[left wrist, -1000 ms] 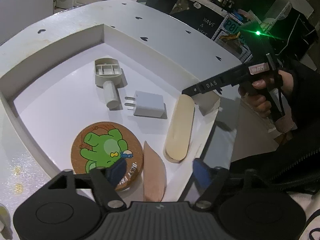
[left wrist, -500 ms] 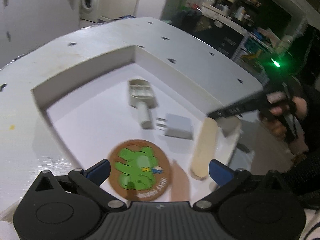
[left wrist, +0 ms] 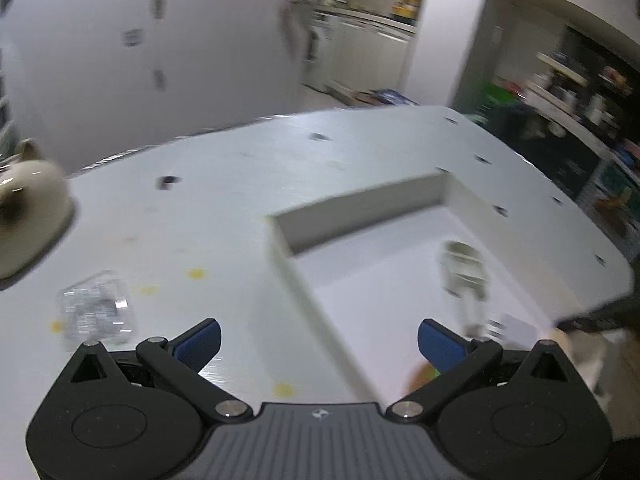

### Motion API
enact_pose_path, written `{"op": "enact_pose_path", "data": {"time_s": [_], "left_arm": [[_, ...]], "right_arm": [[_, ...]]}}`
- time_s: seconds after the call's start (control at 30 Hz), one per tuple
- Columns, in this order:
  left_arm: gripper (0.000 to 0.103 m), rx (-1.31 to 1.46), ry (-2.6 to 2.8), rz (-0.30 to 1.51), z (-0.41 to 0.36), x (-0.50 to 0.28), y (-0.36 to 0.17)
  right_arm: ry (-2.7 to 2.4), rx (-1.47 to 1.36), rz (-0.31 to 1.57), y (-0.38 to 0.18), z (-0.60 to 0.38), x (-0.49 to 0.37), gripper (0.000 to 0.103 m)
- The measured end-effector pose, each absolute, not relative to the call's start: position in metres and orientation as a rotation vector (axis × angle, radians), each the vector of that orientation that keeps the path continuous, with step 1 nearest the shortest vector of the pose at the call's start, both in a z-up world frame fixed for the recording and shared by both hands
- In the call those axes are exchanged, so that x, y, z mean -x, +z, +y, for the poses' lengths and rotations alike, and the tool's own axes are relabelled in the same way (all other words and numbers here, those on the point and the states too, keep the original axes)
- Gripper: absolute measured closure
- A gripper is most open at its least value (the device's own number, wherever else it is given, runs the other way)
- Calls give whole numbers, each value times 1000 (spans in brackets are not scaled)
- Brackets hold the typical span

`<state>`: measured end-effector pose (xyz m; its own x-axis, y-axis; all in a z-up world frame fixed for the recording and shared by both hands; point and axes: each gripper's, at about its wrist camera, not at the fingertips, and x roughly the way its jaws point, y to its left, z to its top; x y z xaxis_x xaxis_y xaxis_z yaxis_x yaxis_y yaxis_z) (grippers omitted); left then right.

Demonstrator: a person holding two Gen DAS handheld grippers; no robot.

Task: Organize rigid objects
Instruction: 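Move the left tool to the mint-green tape measure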

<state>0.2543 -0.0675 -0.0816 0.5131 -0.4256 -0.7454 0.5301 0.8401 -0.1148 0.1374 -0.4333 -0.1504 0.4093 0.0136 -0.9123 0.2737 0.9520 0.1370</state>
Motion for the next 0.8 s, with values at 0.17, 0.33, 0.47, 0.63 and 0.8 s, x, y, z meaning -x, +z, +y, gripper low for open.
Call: {"op": "enact_pose_path", "data": {"time_s": [0.17, 0.33, 0.47, 0.63, 0.8], "left_arm": [[0, -93, -457, 873, -39, -271, -86], [0, -56, -336, 896, -15, -280, -99], [0, -42, -275, 921, -3, -284, -114], [8, -50, -230, 920, 4, -284, -126], [27, -36, -186, 914, 9, -287, -131]], "right_arm": [[-167, -284, 1142, -150, -433, -137, 94], [-167, -283, 1142, -150, -433, -138, 94], [-167, -283, 1142, -150, -433, -138, 94], [-167, -283, 1142, -150, -433, -138, 94], [-167, -283, 1142, -150, -433, -138, 94]]}}
